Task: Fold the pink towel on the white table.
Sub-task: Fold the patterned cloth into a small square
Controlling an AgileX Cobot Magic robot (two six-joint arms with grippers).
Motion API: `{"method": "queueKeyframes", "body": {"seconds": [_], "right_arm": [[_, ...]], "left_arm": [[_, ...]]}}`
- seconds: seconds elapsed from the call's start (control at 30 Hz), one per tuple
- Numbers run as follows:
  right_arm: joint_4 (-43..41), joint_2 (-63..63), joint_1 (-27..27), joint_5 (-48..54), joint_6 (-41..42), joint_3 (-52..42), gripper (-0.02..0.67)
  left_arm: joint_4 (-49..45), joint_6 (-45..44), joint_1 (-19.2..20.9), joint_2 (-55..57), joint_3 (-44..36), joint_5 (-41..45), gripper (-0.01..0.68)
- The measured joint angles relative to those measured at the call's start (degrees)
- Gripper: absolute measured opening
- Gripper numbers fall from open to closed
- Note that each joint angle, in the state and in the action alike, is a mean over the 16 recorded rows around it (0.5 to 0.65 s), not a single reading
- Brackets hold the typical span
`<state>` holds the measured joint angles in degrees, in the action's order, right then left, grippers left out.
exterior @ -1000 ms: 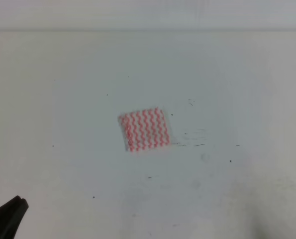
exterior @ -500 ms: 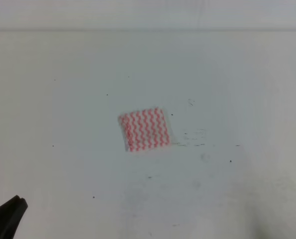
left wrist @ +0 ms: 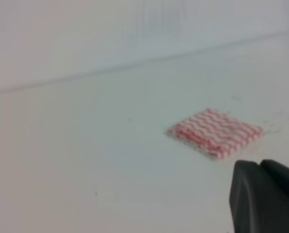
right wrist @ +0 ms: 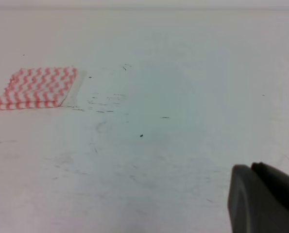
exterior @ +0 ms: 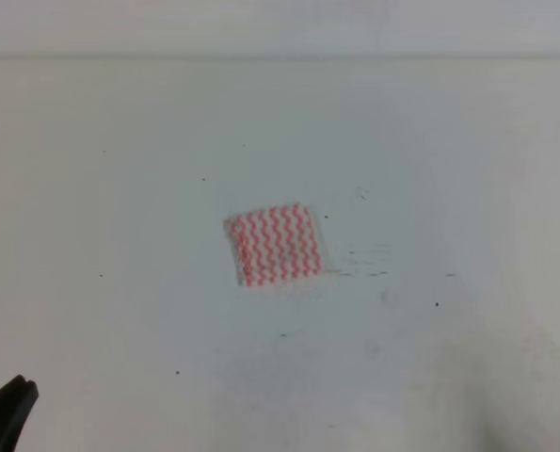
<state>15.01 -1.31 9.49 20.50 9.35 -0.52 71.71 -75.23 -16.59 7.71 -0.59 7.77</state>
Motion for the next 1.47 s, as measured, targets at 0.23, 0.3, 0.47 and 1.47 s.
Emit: {"method": "queueKeyframes", "body": {"seconds": [0.23, 0.3, 0.47, 1.47], "right_arm": [[0.0, -0.1, 0.0, 0.0, 0.0, -0.1, -0.019], [0.0, -0.1, 0.0, 0.0, 0.0, -0.1, -0.019], [0.0, -0.1, 0.0, 0.1, 0.0, -0.1, -0.019], [0.0, -0.1, 0.0, -0.1, 0.0, -0.1, -0.019]], "left_arm": [[-30.0, 29.1, 7.9, -5.5, 0.1, 7.8, -0.001], [-35.7, 35.6, 10.0, -6.9, 0.1, 9.7, -0.001], [-46.2, 47.6, 14.0, -9.1, 0.1, 13.4, -0.001], [-51.5, 54.6, 15.5, -8.9, 0.2, 14.7, -0.002]]}}
